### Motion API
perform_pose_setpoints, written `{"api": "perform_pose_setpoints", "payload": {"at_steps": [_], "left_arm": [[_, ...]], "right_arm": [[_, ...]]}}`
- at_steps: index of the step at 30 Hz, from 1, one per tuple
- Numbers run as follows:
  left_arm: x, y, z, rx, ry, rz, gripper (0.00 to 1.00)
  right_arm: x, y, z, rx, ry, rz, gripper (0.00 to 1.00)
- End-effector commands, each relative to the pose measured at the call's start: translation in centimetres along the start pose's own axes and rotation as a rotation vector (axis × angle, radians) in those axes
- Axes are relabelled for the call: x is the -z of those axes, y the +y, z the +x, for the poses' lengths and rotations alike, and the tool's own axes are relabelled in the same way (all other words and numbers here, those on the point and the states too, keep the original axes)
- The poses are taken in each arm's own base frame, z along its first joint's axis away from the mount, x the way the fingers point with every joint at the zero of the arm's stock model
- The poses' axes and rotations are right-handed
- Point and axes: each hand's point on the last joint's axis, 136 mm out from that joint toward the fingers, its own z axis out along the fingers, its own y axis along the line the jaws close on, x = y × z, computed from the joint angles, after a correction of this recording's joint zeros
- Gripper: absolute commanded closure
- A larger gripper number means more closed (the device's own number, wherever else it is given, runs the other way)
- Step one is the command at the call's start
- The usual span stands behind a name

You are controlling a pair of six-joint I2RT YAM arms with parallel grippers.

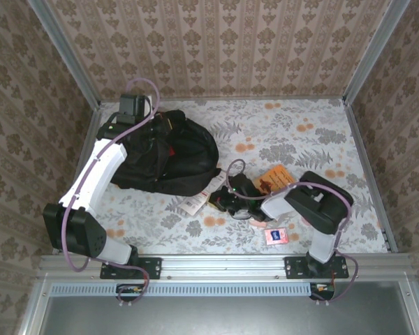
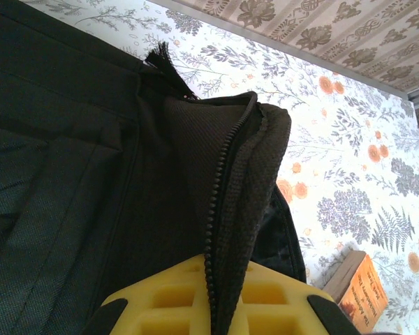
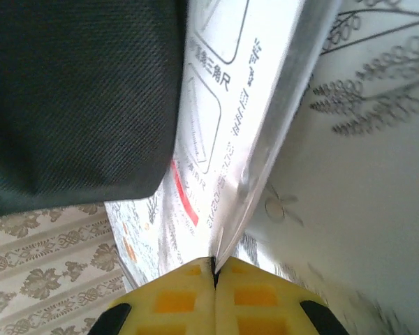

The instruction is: Pack the student bag

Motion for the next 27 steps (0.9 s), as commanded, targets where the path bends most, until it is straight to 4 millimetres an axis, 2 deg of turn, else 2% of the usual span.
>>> {"api": "perform_pose_setpoints", "payload": {"at_steps": [1,8,13,16,20,24,27], "left_arm": [[1.1,-0.6,-1.5,-0.036,-0.062,0.01,1.0],[1.6,-0.7,-1.9,-0.04,-0.078,0.01,1.0],[1.7,-0.8,-2.0,-0.041,-0.078,0.017,1.0],[1.8,-1.0,-2.0,-0.04,-0.077,0.026,1.0],[1.7,-1.4,-1.9,-0.042,-0.072,0.041,1.0],[1.6,-1.6,-1.8,-0.041,-0.063,0.052,1.0],[1.4,-1.6,-1.7,-0.039,-0.059,0.054,1.0]], "right_arm": [[2.3,-1.4,-0.7,0.024,-0.057,0.086,1.0],[7.2,-1.7,-0.8,0.097,-0.113,0.224,1.0],[12.0,0.1,-1.3,0.204,-0.171,0.312,1.0],[14.6,2.3,-1.8,0.274,-0.219,0.301,1.0],[16.7,6.0,-2.0,0.374,-0.237,0.256,1.0],[17.2,9.9,-2.4,0.441,-0.231,0.203,1.0],[16.6,12.8,-2.6,0.474,-0.203,0.152,1.0]]}}
